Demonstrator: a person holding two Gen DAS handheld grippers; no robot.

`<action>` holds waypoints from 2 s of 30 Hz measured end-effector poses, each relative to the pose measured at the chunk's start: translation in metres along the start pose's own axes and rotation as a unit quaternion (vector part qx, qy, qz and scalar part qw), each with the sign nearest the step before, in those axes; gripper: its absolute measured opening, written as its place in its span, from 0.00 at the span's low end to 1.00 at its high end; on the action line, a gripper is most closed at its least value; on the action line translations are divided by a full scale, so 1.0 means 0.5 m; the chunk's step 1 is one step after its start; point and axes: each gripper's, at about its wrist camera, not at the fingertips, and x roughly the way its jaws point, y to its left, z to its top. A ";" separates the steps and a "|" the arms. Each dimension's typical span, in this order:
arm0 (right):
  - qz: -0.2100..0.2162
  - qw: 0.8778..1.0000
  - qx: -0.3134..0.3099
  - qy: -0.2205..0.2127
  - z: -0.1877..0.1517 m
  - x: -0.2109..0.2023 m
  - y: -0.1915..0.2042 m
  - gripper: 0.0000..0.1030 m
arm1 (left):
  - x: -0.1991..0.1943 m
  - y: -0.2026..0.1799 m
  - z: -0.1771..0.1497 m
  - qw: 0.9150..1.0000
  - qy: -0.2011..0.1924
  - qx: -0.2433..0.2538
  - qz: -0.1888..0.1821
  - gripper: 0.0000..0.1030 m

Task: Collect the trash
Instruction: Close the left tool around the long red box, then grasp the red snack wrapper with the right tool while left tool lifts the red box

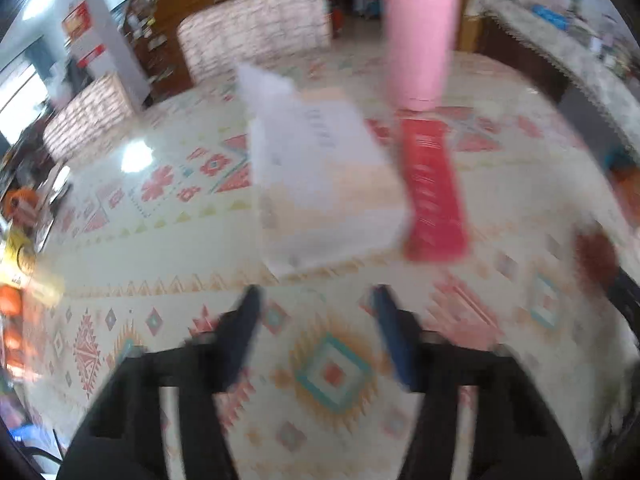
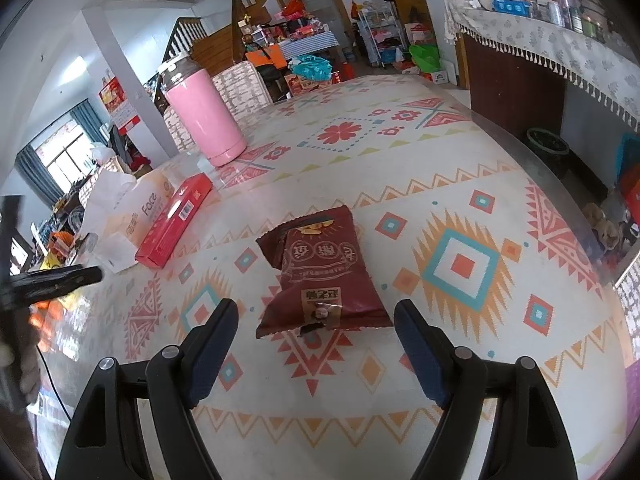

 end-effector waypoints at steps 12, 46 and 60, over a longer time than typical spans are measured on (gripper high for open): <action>0.004 1.000 -0.002 0.000 0.001 0.000 -0.001 0.85 | 0.032 0.049 0.149 0.991 -0.030 -0.093 -0.092 0.76; -0.022 1.000 -0.006 0.001 0.009 0.009 0.007 0.85 | -0.076 -0.184 -0.111 0.995 -0.036 0.050 -0.079 0.38; -0.103 0.991 -0.079 0.021 -0.066 -0.046 0.076 0.27 | -0.220 -0.146 -0.282 0.993 -0.072 0.040 -0.090 0.38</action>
